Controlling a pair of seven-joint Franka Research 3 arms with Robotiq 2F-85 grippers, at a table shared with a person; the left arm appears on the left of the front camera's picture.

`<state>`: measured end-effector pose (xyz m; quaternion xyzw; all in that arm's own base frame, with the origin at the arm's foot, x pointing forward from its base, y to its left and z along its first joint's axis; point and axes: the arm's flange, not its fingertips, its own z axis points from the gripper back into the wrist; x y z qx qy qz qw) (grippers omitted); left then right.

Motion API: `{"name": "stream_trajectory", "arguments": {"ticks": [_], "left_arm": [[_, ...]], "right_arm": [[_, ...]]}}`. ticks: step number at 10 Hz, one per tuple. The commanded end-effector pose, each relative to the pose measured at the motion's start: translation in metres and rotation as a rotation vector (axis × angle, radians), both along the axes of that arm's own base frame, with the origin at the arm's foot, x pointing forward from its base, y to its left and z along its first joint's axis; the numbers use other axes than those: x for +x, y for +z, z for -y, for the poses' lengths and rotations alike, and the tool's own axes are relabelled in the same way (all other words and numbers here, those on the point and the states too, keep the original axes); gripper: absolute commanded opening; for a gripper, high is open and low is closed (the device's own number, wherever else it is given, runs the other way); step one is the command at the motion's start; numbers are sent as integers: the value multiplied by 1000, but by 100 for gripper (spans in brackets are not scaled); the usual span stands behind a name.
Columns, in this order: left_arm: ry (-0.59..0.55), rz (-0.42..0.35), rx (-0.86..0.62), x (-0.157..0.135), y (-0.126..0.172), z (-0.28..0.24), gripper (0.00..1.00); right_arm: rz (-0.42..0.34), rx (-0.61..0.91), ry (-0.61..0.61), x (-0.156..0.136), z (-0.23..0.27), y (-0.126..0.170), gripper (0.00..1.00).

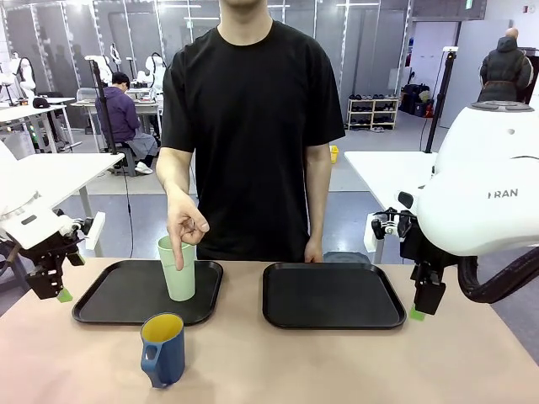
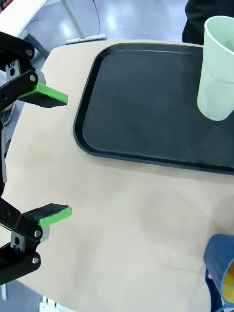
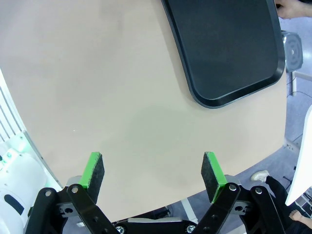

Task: Sort and store the cups by type.
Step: Pick up the Handle plastic cup and place it into the empty Flat Tray.

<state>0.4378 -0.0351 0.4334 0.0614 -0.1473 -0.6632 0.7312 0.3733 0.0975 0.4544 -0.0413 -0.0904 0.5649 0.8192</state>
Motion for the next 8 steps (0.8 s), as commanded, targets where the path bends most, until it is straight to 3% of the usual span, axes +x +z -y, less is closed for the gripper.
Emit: {"name": "stream_trajectory", "arguments": {"ticks": [1, 8], "left_arm": [[2, 3, -13, 0, 2, -1, 100], [-78, -78, -209, -13, -61, 12, 100]], "right_arm": [[2, -17, -21, -2, 0, 1, 100], [2, -17, -21, -2, 0, 1, 100]]}}
